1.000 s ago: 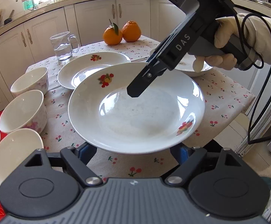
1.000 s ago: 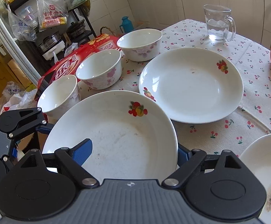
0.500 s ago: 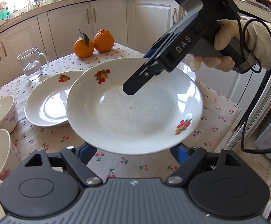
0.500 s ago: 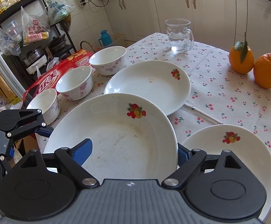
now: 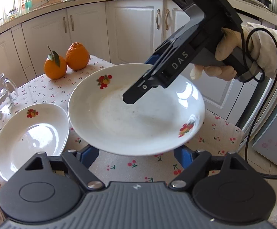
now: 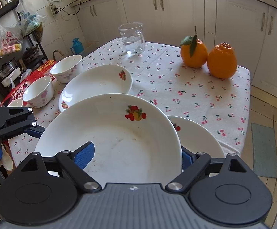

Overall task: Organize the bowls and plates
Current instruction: 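Lift the held plate with the right tool and carry it over the stained plate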

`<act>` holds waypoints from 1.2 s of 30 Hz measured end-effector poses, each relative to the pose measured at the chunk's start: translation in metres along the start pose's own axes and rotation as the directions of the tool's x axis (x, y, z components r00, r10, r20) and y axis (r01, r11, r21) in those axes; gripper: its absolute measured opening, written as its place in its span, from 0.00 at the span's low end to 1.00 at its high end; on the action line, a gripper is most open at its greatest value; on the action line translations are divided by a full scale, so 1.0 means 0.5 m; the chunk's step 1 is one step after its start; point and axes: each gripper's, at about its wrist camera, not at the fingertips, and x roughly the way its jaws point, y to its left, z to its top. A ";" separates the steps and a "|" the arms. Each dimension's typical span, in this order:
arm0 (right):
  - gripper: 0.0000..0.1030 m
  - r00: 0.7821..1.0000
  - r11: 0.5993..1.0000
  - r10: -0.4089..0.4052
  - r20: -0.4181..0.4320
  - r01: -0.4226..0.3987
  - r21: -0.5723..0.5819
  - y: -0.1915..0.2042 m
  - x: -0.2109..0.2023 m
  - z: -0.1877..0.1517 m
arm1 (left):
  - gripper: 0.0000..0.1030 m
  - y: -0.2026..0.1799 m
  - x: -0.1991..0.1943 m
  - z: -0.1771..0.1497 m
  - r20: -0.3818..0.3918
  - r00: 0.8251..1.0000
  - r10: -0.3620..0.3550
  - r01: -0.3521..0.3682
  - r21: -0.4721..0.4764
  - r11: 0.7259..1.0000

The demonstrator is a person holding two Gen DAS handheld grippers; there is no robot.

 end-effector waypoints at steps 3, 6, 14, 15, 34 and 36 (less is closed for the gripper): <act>0.90 1.000 1.000 -0.014 0.003 0.014 0.017 -0.025 -0.001 -0.005 | 0.82 0.000 0.023 0.014 -0.008 1.000 -0.012 0.012 0.012 1.000; 0.90 0.999 0.999 -0.034 0.000 0.034 0.033 -0.046 0.004 -0.011 | 0.82 0.001 0.044 0.023 -0.015 1.000 -0.025 0.025 0.010 1.000; 0.90 0.999 0.997 -0.041 -0.011 0.042 0.065 -0.076 0.020 -0.023 | 0.82 0.000 0.068 0.019 -0.045 0.998 -0.039 0.039 0.010 0.999; 0.90 0.999 0.997 -0.041 -0.013 0.042 0.065 -0.077 0.021 -0.024 | 0.82 0.001 0.069 0.020 -0.043 0.998 -0.040 0.040 0.006 0.999; 0.90 0.997 0.989 -0.072 -0.030 0.075 0.124 -0.097 0.019 -0.057 | 0.83 0.010 0.083 0.022 -0.027 0.998 -0.048 0.048 0.016 0.999; 0.90 0.997 0.989 -0.076 -0.032 0.080 0.125 -0.095 0.013 -0.063 | 0.83 0.010 0.086 0.022 -0.026 0.999 -0.044 0.045 0.020 0.999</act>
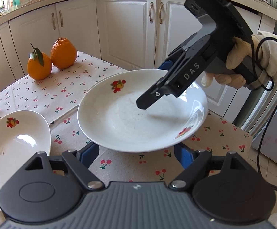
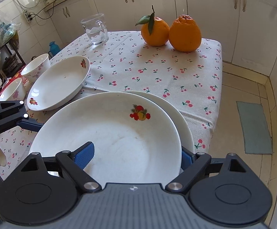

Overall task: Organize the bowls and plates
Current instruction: 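Lift the held plate with the right tool and carry it over the stained plate, then lower the plate onto the stained plate and open the right tool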

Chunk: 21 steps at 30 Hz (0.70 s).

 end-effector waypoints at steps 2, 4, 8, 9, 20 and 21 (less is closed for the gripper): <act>0.90 1.000 1.000 -0.003 0.003 0.003 0.007 0.001 -0.006 -0.006 | 0.83 0.000 0.002 -0.001 0.002 1.000 0.003 -0.003 0.000 1.000; 0.90 1.000 1.000 -0.011 0.006 0.010 0.009 0.003 -0.013 -0.012 | 0.83 0.001 0.003 -0.003 0.005 1.000 0.009 -0.009 0.001 1.000; 0.90 1.000 1.000 -0.013 0.012 0.013 0.016 0.006 -0.025 -0.019 | 0.84 0.006 0.006 -0.003 0.007 1.000 0.016 -0.016 -0.002 1.000; 0.90 1.000 1.000 -0.014 0.013 0.013 0.019 0.006 -0.028 -0.021 | 0.84 0.006 0.006 -0.003 0.008 1.000 0.013 -0.013 -0.001 1.000; 0.92 0.998 0.998 -0.053 0.029 0.052 0.041 0.020 -0.060 -0.040 | 0.86 0.011 0.012 -0.011 0.011 1.000 0.013 -0.013 -0.024 1.000; 0.92 0.998 0.998 -0.059 0.025 0.058 0.040 0.023 -0.061 -0.042 | 0.86 0.012 0.012 -0.011 0.011 1.000 0.012 -0.012 -0.028 1.000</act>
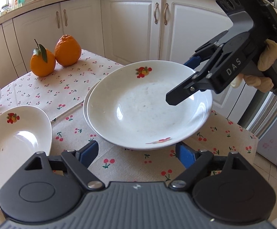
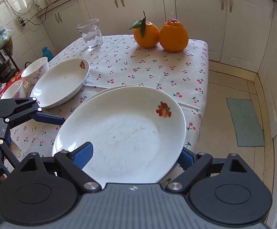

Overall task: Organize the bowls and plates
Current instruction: 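Lower the plate onto the stained plate and open the right tool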

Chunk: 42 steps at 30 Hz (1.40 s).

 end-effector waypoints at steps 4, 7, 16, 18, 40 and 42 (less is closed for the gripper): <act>0.92 1.000 1.000 -0.024 -0.007 0.024 0.000 0.011 -0.002 -0.005 | 0.86 -0.001 0.000 -0.002 0.003 1.000 0.003 -0.003 -0.013 1.000; 0.92 0.999 0.999 -0.045 -0.013 0.045 0.008 0.020 -0.003 -0.008 | 0.85 -0.004 -0.004 -0.004 0.010 1.000 0.015 -0.014 -0.017 1.000; 0.92 0.994 0.994 -0.105 -0.031 0.105 0.004 0.043 -0.006 -0.017 | 0.85 -0.013 -0.032 -0.018 0.032 0.999 0.032 -0.032 -0.019 0.999; 0.92 0.993 0.994 -0.113 -0.033 0.113 0.006 0.044 -0.007 -0.019 | 0.85 -0.017 -0.038 -0.022 0.039 0.999 0.035 -0.035 -0.016 0.999; 1.00 0.992 0.990 -0.109 0.059 0.114 -0.080 0.176 -0.043 -0.059 | 0.88 0.041 -0.117 -0.112 0.021 0.944 0.329 -0.316 -0.223 0.922; 1.00 0.993 0.990 -0.100 0.065 0.106 -0.094 0.189 -0.043 -0.056 | 0.88 0.060 -0.116 -0.124 -0.007 0.929 0.370 -0.359 -0.264 0.895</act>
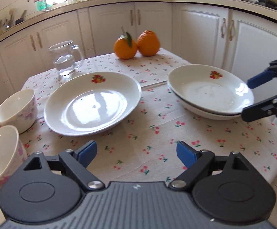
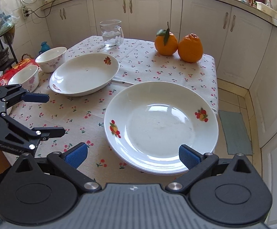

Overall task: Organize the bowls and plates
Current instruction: 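Move the right tool to the plate beside the bowls and close on its rim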

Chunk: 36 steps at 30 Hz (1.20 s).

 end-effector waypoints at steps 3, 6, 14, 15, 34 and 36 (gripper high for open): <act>1.00 1.000 1.000 0.012 0.007 -0.012 -0.025 0.018 -0.001 0.009 | 0.88 0.027 0.016 -0.007 -0.026 0.998 0.048 -0.050 -0.060 0.997; 1.00 0.999 0.998 0.031 0.015 -0.030 -0.052 0.031 0.003 0.023 | 0.88 0.041 0.031 -0.012 -0.043 0.995 0.086 -0.089 -0.084 0.992; 1.00 0.996 0.990 0.094 0.003 -0.094 -0.110 0.051 0.037 0.064 | 0.90 0.063 0.060 -0.010 -0.047 0.996 0.071 -0.077 -0.148 0.986; 1.00 0.995 0.988 0.099 -0.001 -0.098 -0.117 0.052 0.042 0.070 | 0.92 0.064 0.063 -0.009 -0.046 0.996 0.073 -0.079 -0.153 0.985; 1.00 0.969 0.918 0.242 -0.044 -0.243 -0.314 0.089 0.184 0.261 | 1.00 0.071 0.094 0.009 -0.048 0.993 0.104 -0.111 -0.179 0.978; 1.00 0.970 0.913 0.242 -0.030 -0.238 -0.331 0.094 0.199 0.274 | 1.00 0.072 0.094 0.009 -0.047 0.994 0.101 -0.107 -0.176 0.978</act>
